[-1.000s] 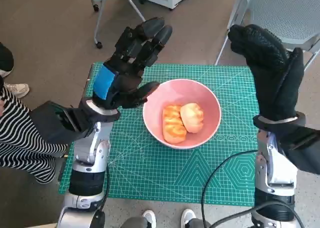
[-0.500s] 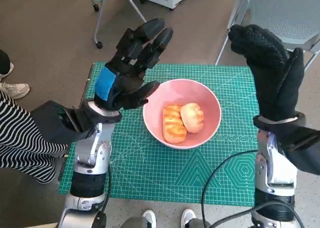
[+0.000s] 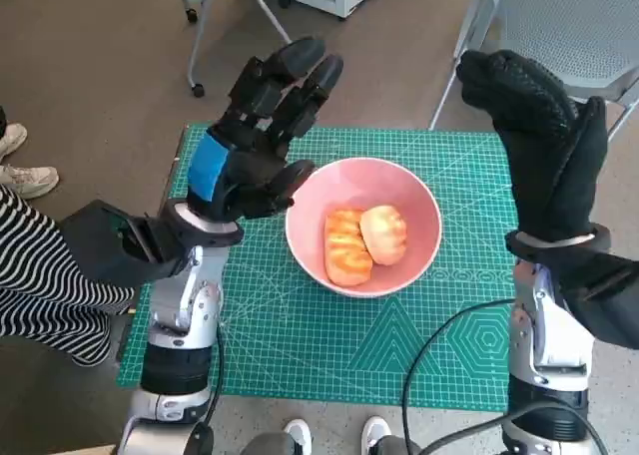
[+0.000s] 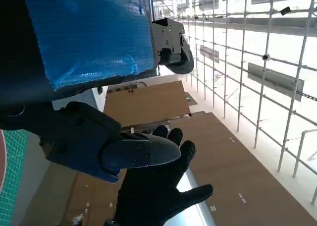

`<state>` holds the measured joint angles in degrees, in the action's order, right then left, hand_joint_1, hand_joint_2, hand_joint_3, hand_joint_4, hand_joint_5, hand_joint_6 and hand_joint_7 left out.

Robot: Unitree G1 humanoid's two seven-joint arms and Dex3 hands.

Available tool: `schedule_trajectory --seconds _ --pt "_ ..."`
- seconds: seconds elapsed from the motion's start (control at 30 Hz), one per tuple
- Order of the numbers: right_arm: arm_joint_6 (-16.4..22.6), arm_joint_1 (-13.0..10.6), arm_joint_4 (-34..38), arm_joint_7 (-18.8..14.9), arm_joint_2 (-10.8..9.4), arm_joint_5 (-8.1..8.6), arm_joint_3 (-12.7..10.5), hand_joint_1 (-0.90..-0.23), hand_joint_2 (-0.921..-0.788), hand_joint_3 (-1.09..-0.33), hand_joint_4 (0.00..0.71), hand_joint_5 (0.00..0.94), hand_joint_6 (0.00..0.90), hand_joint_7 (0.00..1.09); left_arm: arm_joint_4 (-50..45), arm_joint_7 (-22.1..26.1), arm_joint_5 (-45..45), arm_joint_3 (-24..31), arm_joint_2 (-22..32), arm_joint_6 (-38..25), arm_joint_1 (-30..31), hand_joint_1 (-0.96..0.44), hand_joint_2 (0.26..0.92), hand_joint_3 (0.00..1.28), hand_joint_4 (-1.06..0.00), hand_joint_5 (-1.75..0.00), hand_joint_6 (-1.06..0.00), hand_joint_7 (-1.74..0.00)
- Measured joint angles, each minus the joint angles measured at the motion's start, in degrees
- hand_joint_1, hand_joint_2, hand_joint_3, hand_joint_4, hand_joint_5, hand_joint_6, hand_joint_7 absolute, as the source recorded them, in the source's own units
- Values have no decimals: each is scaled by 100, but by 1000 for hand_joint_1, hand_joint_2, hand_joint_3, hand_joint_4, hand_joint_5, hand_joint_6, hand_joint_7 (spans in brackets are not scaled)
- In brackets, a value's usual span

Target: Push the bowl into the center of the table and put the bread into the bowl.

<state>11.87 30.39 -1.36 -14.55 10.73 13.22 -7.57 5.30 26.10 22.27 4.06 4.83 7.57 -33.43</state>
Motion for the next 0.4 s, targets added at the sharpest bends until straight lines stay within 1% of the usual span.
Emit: schedule_trajectory --seconds 0.4 --pt "29 0 64 1 0 -12 2 -698 -921 -657 207 0 84 595 0 94 4 35 11 4 9 -597 806 460 -130 -29 1 -637"
